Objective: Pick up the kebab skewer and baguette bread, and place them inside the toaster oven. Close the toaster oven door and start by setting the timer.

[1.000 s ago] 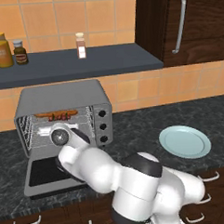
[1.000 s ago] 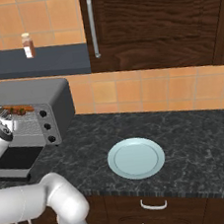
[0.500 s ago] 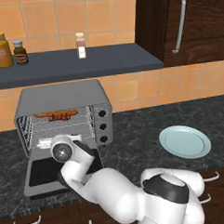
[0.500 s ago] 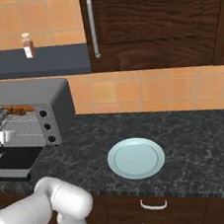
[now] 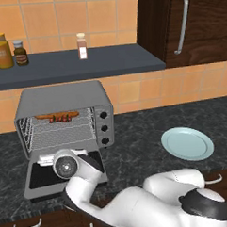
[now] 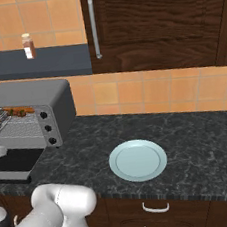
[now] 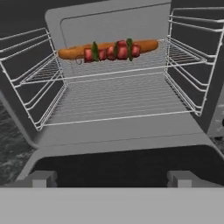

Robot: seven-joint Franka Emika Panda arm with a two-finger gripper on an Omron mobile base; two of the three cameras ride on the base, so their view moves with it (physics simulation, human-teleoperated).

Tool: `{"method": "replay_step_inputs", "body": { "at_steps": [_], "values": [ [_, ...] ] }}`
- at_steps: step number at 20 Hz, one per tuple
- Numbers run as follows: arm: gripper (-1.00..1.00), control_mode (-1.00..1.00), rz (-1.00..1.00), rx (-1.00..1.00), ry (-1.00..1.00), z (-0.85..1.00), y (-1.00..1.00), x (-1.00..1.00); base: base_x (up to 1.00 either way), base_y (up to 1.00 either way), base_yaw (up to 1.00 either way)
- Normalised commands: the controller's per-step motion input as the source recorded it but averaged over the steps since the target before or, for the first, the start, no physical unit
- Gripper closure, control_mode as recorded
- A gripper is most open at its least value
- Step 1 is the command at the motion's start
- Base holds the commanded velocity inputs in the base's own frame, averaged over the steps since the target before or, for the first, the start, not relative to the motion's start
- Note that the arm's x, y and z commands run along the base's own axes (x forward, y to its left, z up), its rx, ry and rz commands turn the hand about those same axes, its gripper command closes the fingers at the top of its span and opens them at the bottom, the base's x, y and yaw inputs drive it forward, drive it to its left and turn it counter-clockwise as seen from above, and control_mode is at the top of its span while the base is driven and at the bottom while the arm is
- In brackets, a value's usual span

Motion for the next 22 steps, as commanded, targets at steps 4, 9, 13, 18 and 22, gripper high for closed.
{"method": "replay_step_inputs", "body": {
  "at_steps": [4,9,13,18,22],
  "values": [
    [-1.00,-1.00,0.00,-0.02,0.11,0.00,0.05,-0.56,0.00,0.00,0.00],
    [-1.00,-1.00,0.00,-0.05,0.07,-0.05,0.14,-0.55,0.00,0.00,0.00],
    [-1.00,-1.00,0.00,-0.05,0.03,-0.10,0.14,-0.57,0.00,0.00,0.00],
    [-1.00,-1.00,0.00,-0.03,0.07,-0.10,0.09,-0.52,0.00,0.00,0.00],
    [-1.00,-1.00,0.00,-0.02,0.10,-0.04,0.04,-0.25,0.00,0.00,0.00]
  ]
}}
